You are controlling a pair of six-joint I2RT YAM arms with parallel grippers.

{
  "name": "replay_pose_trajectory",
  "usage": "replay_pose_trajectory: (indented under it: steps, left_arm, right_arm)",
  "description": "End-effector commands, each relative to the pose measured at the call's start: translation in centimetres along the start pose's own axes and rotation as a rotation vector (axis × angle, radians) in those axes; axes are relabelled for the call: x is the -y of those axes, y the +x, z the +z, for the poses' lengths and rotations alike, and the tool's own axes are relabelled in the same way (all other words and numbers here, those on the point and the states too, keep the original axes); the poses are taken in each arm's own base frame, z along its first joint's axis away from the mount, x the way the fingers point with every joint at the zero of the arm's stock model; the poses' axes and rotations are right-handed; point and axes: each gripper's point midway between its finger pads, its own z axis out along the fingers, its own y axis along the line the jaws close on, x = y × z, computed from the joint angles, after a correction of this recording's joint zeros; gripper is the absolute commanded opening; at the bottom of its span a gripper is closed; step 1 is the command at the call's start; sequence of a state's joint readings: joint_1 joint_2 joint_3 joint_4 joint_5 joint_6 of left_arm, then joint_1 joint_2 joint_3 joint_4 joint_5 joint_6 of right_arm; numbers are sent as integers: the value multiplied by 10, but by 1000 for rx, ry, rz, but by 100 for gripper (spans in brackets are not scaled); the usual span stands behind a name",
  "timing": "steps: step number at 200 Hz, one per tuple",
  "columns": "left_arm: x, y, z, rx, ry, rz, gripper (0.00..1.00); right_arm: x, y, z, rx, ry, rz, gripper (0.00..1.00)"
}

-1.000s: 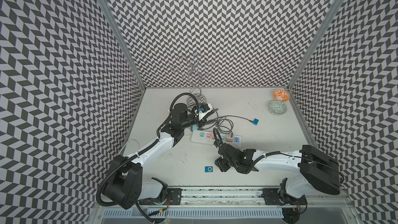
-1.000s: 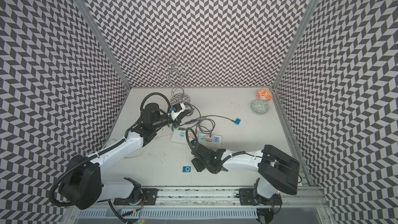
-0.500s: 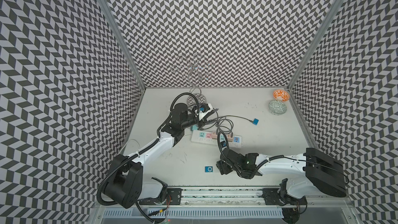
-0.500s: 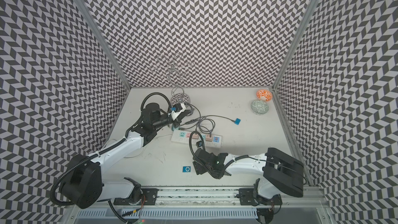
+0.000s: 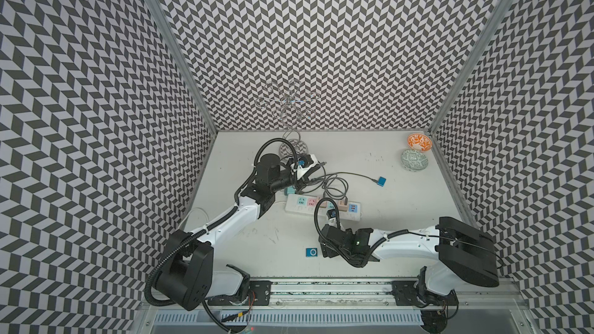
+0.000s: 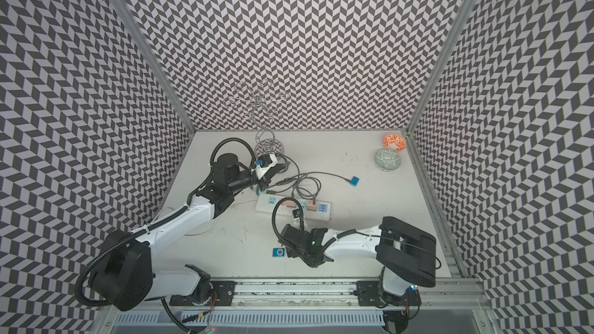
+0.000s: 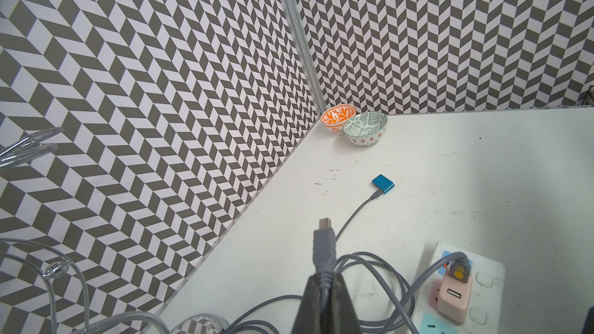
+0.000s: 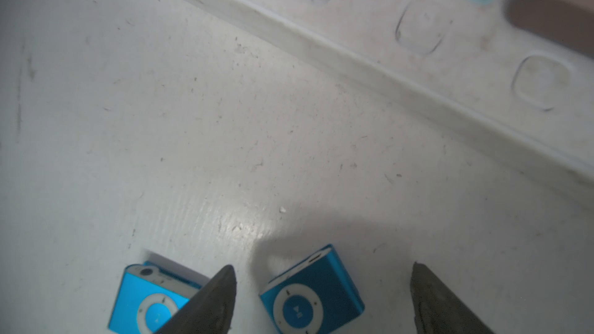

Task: Charge mp3
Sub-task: Adjust the mp3 player at the center of the board, then pick up the MP3 player from the center of the board.

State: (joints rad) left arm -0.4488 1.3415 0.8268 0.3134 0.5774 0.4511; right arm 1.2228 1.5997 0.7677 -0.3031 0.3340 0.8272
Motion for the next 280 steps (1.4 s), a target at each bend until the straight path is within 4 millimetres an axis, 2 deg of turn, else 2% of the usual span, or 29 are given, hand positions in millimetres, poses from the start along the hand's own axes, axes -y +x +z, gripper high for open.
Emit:
replay_pose_trajectory:
  steps: [1, 24, 44, 87, 116, 152, 181, 235, 280]
  left_arm:
    - [1, -6, -1, 26, 6, 5, 0]
    - [1, -6, -1, 30, 7, 4, 0]
    - [1, -6, 0, 32, 10, 1, 0]
    - [2, -5, 0, 32, 12, 0, 0]
    - [1, -6, 0, 33, 10, 2, 0]
    - [2, -5, 0, 32, 11, 1, 0]
    - [2, -5, 0, 30, 12, -1, 0]
    - [3, -4, 1, 28, 14, -1, 0]
    - [3, -3, 1, 29, 16, 1, 0]
  right_arm:
    - [22, 23, 0, -61, 78, 16, 84]
    - [36, 30, -6, -76, 116, 18, 84]
    - [37, 30, -11, -77, 112, 5, 83]
    - [32, 30, -21, -76, 52, -22, 80]
    - [14, 28, -24, -43, -86, -61, 75]
    - [10, 22, -22, 19, -125, -128, 68]
    - [10, 18, -20, 40, -113, -150, 67]
    - [8, 22, -5, 21, -87, -142, 60]
    - [11, 25, -1, 7, -60, -155, 52]
